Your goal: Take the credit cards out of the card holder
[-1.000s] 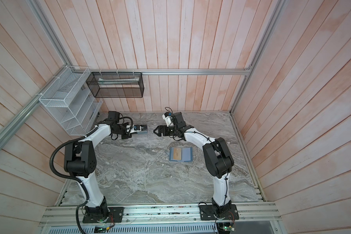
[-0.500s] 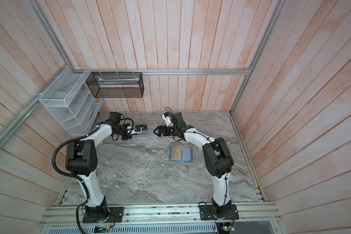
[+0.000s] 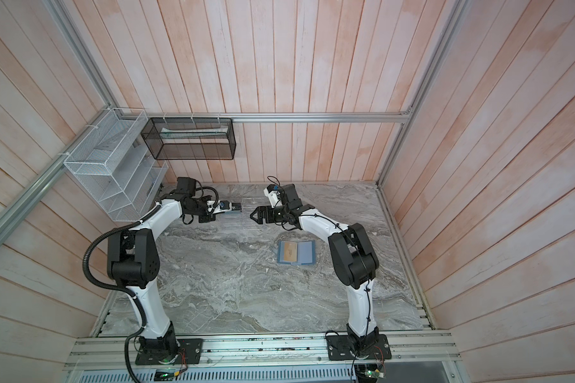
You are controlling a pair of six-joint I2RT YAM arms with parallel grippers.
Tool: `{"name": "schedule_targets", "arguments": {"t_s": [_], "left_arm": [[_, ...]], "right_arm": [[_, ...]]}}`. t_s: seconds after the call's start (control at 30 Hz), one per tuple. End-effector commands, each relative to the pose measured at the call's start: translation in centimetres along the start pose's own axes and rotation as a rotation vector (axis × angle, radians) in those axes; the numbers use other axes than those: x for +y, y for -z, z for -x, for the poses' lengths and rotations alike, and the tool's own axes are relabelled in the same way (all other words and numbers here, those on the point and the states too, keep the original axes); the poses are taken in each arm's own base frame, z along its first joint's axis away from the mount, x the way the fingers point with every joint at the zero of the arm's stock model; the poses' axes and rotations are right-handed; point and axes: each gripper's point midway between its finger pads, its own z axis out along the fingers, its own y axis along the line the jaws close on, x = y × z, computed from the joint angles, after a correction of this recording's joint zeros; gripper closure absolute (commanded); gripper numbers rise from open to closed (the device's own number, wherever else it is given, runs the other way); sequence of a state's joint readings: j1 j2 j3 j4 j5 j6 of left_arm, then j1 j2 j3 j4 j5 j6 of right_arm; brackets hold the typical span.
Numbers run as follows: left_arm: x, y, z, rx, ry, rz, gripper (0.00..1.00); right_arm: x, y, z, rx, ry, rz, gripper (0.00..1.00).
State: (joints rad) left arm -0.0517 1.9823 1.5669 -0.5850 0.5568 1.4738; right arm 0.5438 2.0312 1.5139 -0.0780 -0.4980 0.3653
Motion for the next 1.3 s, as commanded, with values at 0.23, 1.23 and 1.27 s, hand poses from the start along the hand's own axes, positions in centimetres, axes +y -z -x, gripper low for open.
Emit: {"name": "schedule_targets", "arguments": {"t_s": [0.23,1.23,1.27], "left_arm": [[-0.3,-0.1,-0.8,0.004,-0.013,-0.012,1.00],[-2.1,-3.0,-1.5,-0.003,-0.018,-0.050,1.00],[-2.2,-3.1,-1.6,-0.002,-0.016,-0.049,1.00]], "right_arm": [[0.3,-0.4,0.0,0.009,0.026,-0.017,0.02],[-0.2,-0.1,-0.2,0.008,0.013,-0.024,0.02],[-0.2,-0.1,-0.2,0.007,0.015,-0.023,0.02]]}}
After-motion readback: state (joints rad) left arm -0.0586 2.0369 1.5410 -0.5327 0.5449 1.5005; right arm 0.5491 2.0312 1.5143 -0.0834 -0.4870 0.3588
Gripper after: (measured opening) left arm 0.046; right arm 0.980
